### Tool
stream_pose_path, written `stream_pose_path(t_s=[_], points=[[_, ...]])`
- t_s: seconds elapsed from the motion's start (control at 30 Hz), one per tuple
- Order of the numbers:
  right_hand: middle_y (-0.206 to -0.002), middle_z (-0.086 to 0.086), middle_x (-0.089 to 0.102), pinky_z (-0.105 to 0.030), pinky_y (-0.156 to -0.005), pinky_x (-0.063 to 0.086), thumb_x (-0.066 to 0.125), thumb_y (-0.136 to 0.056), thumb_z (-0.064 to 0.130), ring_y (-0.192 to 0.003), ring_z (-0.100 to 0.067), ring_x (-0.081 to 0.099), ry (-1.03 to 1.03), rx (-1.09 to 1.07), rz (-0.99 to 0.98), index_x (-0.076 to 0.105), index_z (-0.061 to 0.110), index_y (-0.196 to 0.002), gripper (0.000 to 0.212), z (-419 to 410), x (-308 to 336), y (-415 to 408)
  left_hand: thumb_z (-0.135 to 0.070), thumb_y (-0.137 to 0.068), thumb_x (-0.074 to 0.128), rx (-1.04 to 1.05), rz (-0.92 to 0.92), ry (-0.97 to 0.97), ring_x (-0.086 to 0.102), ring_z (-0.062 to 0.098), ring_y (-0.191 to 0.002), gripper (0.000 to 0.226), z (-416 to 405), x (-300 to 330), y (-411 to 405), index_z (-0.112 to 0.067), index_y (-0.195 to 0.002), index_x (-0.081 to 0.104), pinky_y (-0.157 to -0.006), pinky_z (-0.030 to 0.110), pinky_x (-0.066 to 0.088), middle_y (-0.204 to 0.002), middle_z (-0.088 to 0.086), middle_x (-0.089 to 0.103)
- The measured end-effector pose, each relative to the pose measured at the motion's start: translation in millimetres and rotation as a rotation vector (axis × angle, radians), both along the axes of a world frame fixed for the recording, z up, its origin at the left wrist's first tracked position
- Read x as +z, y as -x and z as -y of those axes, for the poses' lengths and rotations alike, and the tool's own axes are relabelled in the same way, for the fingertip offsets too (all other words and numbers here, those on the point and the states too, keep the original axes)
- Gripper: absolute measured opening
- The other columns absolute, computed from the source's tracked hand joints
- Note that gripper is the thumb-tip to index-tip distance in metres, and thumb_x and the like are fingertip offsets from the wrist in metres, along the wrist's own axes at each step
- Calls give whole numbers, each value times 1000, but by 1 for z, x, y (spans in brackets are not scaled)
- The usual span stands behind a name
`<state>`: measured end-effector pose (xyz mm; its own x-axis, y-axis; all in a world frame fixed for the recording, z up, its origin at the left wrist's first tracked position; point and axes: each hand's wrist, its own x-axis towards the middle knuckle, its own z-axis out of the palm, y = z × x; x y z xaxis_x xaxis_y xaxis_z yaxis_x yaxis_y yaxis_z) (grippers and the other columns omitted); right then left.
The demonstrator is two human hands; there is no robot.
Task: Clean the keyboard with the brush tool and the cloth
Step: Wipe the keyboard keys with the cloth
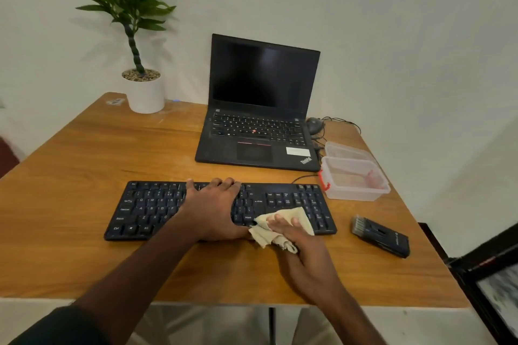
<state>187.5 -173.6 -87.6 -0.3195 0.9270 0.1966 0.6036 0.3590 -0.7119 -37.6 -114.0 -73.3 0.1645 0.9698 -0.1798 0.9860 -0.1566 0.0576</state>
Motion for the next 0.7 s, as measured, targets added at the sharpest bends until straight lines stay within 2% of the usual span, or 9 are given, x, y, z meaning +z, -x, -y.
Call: stream_pose_path(t_s=[0.03, 0.13, 0.2, 0.33, 0.43, 0.5, 0.53, 0.6, 0.7], points=[[-136, 21, 61, -30, -116, 37, 55, -100, 10, -132, 3, 49, 104, -52, -121, 62, 52, -121, 47, 2, 6, -1, -96, -63, 42, -2, 5, 7, 10, 19, -151, 125, 0, 0, 1, -26, -158, 2, -115, 71, 3, -166, -5, 7], [-113, 5, 74, -38, -97, 54, 56, -100, 15, -108, -13, 67, 451, -318, -732, 68, 36, -112, 27, -7, 21, -17, -100, -57, 39, -8, 18, 42, 8, 20, -152, 130, 0, 2, 3, -27, -157, -1, -115, 70, 1, -166, -5, 3], [-119, -2, 72, -37, -92, 56, 56, -100, 15, -110, -17, 68, 376, -427, -899, 67, 28, -118, 25, -18, 30, -29, -101, -56, 40, -13, 12, 49, 8, 20, -152, 132, 0, 3, 4, -28, -157, -2, -116, 70, 2, -166, -5, 4], [-115, 10, 71, -20, -87, 55, 53, -101, 6, -106, 2, 65, -109, -408, -427, 66, 25, -125, 33, -38, 35, -41, -101, -52, 45, -18, 12, 58, 13, 21, -151, 136, -2, 6, 4, -28, -157, 0, -116, 69, 4, -166, -5, 7], [-134, 3, 63, -33, -98, 53, 51, -100, 8, -113, -7, 60, -89, -262, 79, 50, 34, -140, 48, -45, 22, -34, -101, -50, 44, -11, 19, 61, 14, 21, -150, 137, -3, 6, 5, -28, -157, 0, -116, 69, 4, -166, -5, 8], [-157, 9, 36, -33, -119, 25, 49, -100, 7, -141, -12, 38, 1, -194, 382, 38, 35, -150, 59, -41, 7, -27, -102, -50, 42, -8, 21, 67, 12, 20, -151, 136, -3, 5, 5, -29, -157, -1, -116, 69, 2, -166, -6, 6], [-161, 13, 26, -30, -121, 11, 49, -99, 6, -149, -12, 23, 14, -185, 411, 33, 36, -153, 63, -35, 2, -23, -102, -50, 42, -5, 19, 68, 10, 20, -151, 136, -3, 5, 6, -29, -157, -2, -116, 69, 2, -166, -6, 4], [-160, 19, 16, -23, -121, -1, 48, -99, 6, -151, -4, 7, -45, -108, 363, 28, 37, -153, 65, -25, -2, -21, -102, -51, 41, 2, 14, 64, 9, 20, -152, 135, -3, 4, 5, -29, -157, -2, -116, 69, 2, -166, -6, 4], [-159, 20, 20, -24, -125, 1, 46, -94, 7, -151, 6, 3, -90, 162, 400, 34, 32, -152, 65, -19, -11, -27, -101, -52, 43, 4, 5, 63, 12, 20, -151, 134, -3, 5, 4, -30, -157, -1, -116, 68, 2, -166, -6, 5]])
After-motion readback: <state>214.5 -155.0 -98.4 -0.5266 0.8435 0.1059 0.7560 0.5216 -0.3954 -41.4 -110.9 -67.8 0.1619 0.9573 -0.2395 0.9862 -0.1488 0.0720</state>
